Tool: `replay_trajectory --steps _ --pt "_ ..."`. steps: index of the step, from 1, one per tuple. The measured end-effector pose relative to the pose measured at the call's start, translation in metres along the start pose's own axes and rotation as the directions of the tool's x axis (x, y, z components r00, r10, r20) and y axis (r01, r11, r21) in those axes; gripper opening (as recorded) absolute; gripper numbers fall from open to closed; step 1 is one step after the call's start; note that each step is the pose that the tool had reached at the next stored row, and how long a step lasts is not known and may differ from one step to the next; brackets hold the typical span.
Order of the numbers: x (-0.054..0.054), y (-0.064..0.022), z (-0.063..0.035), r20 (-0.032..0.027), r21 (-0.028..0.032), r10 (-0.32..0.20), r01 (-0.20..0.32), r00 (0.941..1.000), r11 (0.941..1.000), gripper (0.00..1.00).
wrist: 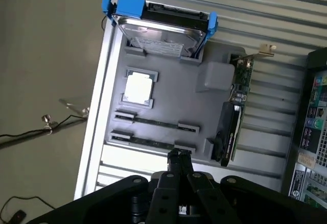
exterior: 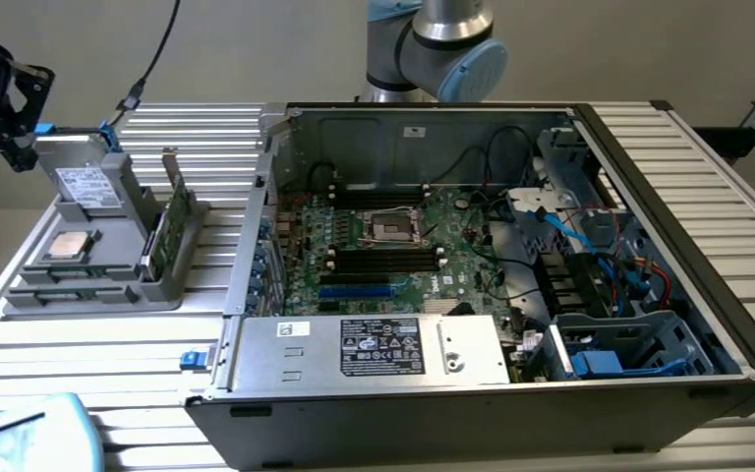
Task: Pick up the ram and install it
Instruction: 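Pick up the ram and move it above insertion slot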
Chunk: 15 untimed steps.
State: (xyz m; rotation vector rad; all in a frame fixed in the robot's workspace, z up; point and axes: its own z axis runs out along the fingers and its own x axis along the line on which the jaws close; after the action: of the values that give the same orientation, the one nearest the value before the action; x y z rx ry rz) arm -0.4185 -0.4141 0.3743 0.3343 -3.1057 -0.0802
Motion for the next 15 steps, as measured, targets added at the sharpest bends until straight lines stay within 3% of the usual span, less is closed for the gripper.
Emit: replay_trajectory --steps 4,8,11,15 --pt "0.0001 0.0 0.0 -0.004 0.0007 -0.072 0.072 0.9974 0.9974 0.11" --pt "0.0001 0.0 0.0002 -0.0079 0.0011 -0.144 0.144 0.9895 0.9896 0.11" --pt "0.0001 0.0 0.0003 -0.0108 0.0012 -0.198 0.198 0.9801 0.9801 0.11" --pt "0.0001 0.0 0.0004 -0.0148 0.0011 -0.269 0.269 0.963 0.9631 0.11"
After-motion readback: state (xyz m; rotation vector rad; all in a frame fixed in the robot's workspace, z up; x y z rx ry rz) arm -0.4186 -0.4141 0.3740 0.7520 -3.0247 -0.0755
